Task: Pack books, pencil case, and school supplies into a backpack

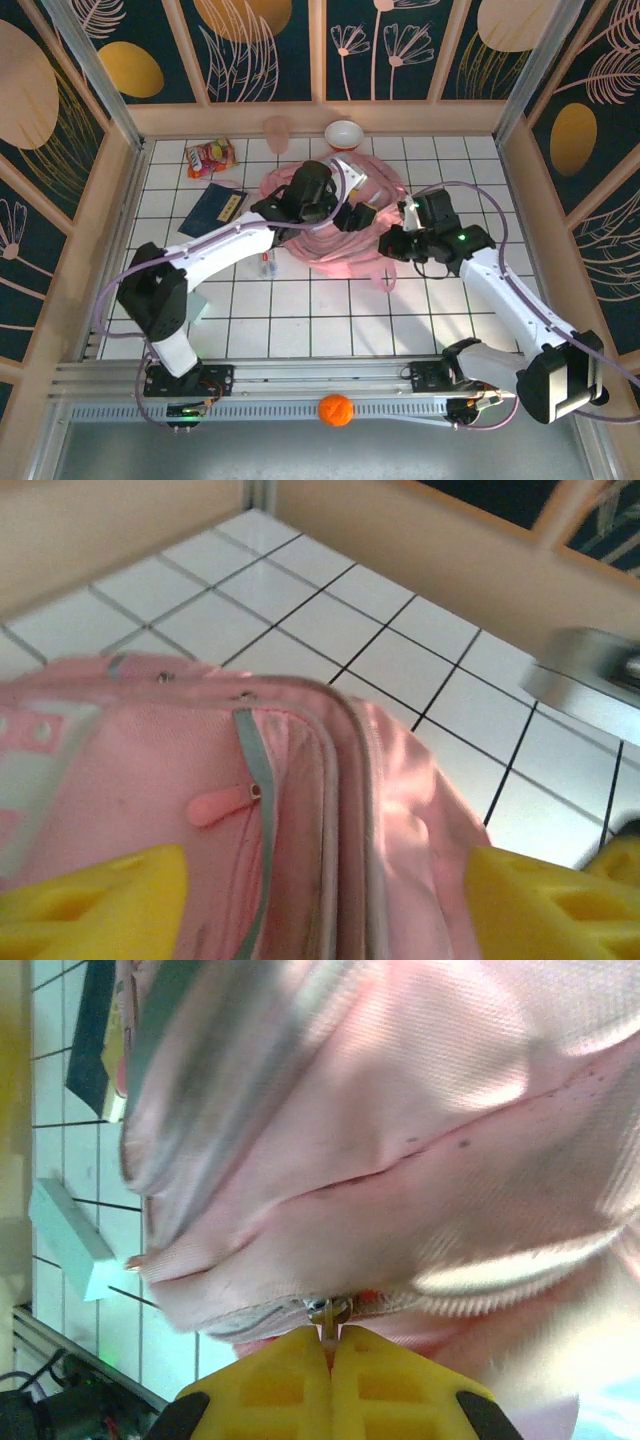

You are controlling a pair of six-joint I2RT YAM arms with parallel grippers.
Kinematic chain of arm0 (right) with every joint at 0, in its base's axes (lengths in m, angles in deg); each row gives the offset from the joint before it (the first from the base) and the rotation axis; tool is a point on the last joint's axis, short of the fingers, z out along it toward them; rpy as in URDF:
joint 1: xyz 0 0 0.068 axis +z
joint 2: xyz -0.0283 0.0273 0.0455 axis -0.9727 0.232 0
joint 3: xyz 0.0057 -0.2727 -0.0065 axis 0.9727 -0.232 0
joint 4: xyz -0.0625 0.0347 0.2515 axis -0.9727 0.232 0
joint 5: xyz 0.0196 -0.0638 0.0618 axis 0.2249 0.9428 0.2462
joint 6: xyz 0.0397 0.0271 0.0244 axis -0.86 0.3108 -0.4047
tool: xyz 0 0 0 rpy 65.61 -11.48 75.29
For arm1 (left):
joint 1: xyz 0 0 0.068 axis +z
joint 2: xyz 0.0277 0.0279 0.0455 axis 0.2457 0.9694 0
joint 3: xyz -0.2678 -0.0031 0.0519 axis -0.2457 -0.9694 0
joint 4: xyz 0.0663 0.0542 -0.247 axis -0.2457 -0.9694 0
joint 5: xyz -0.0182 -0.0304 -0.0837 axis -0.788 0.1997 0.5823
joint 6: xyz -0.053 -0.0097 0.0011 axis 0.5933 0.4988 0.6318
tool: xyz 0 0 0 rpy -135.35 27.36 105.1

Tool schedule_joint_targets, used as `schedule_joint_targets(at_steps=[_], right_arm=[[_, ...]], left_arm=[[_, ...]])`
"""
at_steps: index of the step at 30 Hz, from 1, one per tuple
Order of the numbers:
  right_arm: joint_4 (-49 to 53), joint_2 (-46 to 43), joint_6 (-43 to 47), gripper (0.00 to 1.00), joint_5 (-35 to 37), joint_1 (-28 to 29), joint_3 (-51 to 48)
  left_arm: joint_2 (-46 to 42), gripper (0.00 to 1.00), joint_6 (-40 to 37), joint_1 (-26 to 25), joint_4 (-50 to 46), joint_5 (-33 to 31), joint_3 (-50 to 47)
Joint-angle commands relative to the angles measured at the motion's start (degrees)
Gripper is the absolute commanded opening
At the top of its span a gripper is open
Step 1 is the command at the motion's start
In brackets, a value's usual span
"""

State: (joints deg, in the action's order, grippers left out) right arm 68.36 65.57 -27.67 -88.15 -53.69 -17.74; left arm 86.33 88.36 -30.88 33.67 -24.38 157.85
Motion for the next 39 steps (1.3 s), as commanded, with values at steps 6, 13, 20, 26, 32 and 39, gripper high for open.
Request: schedule_joint_targets(at_steps=[6,13,20,26,32,39], right_arm=[[0.6,-0.7,10.5,0.00,-8.7,-4.5,1.3],[1.7,0.3,11.7,0.00,-8.9,-4.8,2.0],[1.8,1.1,12.1,0.00,-9.2,-4.8,2.6],[1.8,1.1,12.8,0.00,-8.9,-4.8,3.0],[3.8,1.3,13.0,0.00,-3.6,-5.1,3.3],[4.9,0.4,12.0,0.00,-0.7,-6.9,4.2]], left_arm=[[-11.2,0.92,-40.8,5.3,-4.1,9.8,-11.6],[-7.9,0.96,-56.9,5.4,-7.0,0.0,-14.3],[-3.0,0.96,-57.6,5.7,-3.9,-2.4,-11.9],[-0.7,0.64,-57.1,5.7,0.1,0.6,-12.4],[-1.9,0.00,-49.9,5.7,-6.9,7.1,-7.3],[-9.9,0.00,-30.5,3.6,2.2,6.0,-10.1]])
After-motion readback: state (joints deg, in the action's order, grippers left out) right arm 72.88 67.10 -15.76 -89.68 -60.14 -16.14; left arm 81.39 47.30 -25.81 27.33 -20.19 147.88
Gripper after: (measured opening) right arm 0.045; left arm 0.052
